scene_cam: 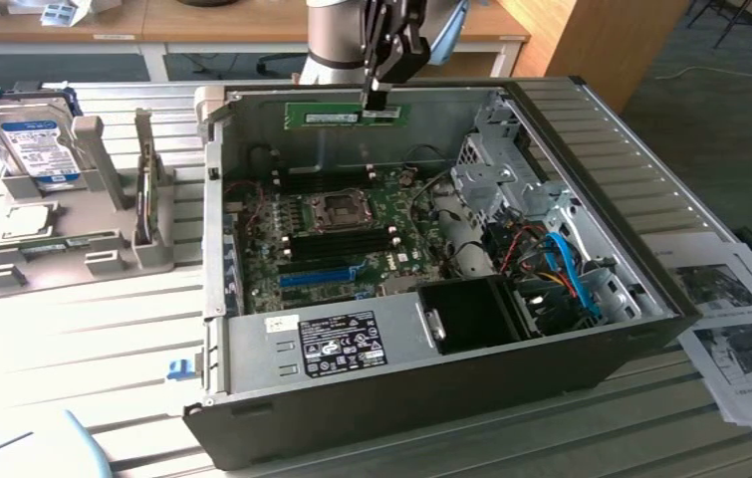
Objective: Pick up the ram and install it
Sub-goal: 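Pick up the ram and move it above insertion slot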
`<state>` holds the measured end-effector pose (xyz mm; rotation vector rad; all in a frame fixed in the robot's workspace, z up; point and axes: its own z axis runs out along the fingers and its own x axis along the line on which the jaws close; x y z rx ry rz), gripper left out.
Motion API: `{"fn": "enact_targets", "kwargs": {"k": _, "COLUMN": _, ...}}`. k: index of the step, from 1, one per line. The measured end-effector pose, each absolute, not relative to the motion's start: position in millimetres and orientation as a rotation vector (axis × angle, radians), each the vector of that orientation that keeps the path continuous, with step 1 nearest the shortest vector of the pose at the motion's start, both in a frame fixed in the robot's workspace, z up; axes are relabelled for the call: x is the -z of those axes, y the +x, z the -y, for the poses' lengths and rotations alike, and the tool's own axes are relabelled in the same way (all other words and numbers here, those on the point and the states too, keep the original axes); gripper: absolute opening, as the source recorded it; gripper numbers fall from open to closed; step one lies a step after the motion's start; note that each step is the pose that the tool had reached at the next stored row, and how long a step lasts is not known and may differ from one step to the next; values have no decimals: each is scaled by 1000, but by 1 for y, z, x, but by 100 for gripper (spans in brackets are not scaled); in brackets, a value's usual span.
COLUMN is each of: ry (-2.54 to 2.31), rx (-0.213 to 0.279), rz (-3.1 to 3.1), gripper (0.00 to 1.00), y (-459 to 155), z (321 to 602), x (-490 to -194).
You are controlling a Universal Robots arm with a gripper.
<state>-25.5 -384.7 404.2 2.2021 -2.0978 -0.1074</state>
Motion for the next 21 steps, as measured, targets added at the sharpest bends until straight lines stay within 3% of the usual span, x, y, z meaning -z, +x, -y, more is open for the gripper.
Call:
{"fn": "enact_targets", "kwargs": {"k": 10, "ry": 2206, "rx": 100, "rz": 2102, "gripper": 11, "y": -26, "z": 385, "x": -404}}
{"fn": "enact_targets", "kwargs": {"k": 21, "ry": 2232, "rx": 44, "rz": 2127, "gripper": 11, "y": -28, "z": 385, "x": -404}}
